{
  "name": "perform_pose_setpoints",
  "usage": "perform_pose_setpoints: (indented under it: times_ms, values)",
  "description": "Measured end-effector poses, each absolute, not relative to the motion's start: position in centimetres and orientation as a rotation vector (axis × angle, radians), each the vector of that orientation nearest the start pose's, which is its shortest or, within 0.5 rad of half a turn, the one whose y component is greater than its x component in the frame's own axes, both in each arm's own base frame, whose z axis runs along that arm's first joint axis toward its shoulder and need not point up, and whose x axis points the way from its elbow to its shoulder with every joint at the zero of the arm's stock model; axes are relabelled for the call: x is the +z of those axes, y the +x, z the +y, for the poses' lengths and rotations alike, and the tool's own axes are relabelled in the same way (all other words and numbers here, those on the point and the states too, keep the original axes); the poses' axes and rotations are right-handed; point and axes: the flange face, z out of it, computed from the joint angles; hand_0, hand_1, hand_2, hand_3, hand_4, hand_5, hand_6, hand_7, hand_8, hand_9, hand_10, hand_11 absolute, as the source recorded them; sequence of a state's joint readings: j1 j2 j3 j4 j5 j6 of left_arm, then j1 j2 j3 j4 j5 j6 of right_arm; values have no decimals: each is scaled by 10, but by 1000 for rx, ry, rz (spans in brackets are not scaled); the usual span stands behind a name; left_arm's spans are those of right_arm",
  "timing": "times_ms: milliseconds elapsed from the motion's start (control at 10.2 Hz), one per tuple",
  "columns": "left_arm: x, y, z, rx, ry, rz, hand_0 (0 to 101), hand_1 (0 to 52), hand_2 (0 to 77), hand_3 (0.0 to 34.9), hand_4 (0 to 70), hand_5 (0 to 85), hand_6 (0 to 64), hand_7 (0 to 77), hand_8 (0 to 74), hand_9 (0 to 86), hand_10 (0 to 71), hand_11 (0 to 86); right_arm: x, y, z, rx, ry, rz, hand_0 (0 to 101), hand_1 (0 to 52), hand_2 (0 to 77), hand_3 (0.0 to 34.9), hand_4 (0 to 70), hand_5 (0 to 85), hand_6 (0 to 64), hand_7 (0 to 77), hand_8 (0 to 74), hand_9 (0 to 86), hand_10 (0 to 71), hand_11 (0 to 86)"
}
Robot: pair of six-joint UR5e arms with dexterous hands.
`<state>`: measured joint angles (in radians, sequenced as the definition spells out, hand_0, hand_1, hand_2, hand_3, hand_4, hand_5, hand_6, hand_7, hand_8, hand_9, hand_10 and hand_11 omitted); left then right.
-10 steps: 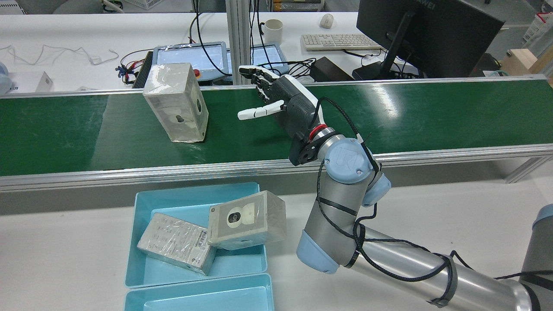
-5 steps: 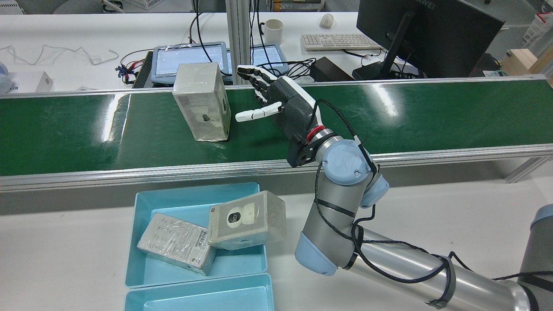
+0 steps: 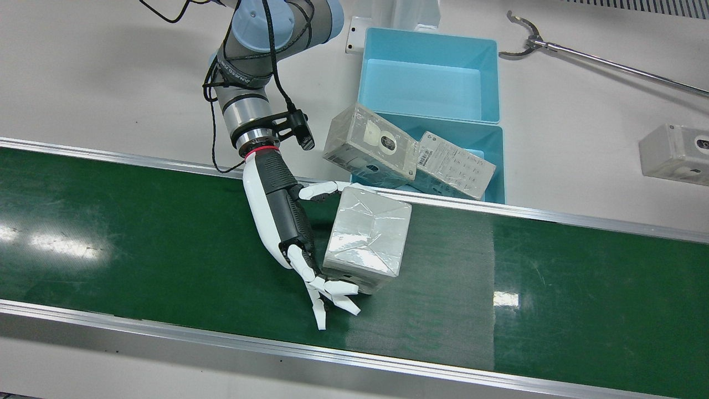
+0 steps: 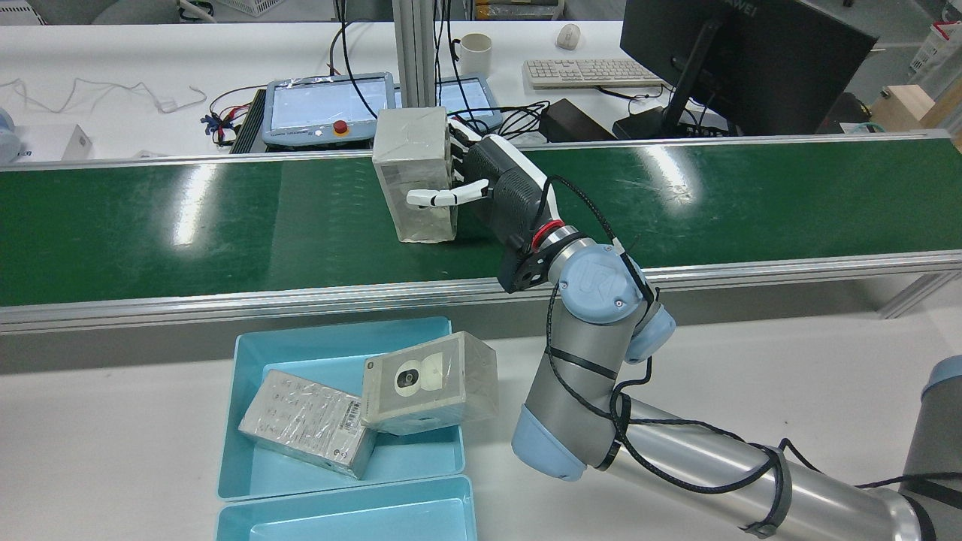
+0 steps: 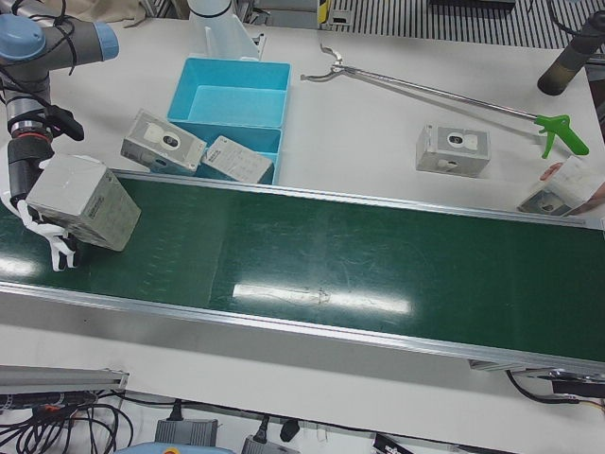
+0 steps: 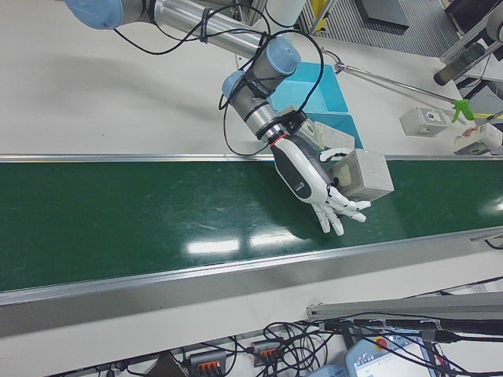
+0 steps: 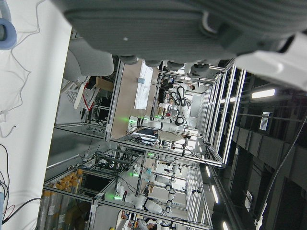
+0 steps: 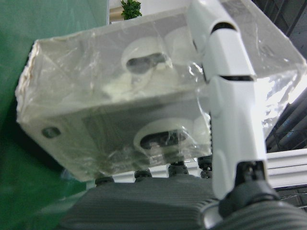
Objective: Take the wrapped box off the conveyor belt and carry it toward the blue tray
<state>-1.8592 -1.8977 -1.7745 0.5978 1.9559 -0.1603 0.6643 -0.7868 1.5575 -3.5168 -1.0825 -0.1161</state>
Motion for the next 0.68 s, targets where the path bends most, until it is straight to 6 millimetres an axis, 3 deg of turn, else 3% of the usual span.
perform_pose_setpoints:
  times_ms: [98,195,293,390,488,585,683]
  values:
    - [472,-251,-510,-2335,-310,2174,0,0,11,0,0,11,5,0,5,0,5,5,249,-440,-574,-1892,621,2653,506,224,213,164,76,273,49,98,0,16,0,11]
    - [472,-251,-510,-2335,-310,2174,0,0,11,0,0,11,5,5,5,5,5,5,250,-438,-574,-1892,607,2646,525,218,284,139,125,365,125,185,82,49,0,11]
    - [472,-251,-510,-2335,-310,2174,0,0,5,0,0,11,5,0,5,5,5,5,248,-433,-572,-1884,586,2635,540,191,300,104,142,415,185,262,169,153,11,11]
    - [472,-251,-510,-2335,-310,2174,0,0,5,0,0,11,5,0,5,0,5,5,241,-425,-566,-1878,571,2626,540,191,300,104,142,415,185,262,169,153,11,11]
    - [472,-251,-510,-2335,-310,2174,0,0,5,0,0,11,5,0,5,0,5,5,227,-412,-556,-1873,565,2621,572,131,316,40,235,513,289,344,349,333,0,218]
    - [472,-251,-510,-2335,-310,2174,0,0,5,0,0,11,5,0,5,0,5,5,207,-397,-543,-1861,568,2619,572,131,316,40,235,513,289,344,349,333,0,218]
    - [472,-251,-510,-2335,-310,2174,0,0,5,0,0,11,5,5,5,5,5,5,190,-387,-525,-1847,593,2624,612,71,327,1,300,589,349,393,420,382,60,404]
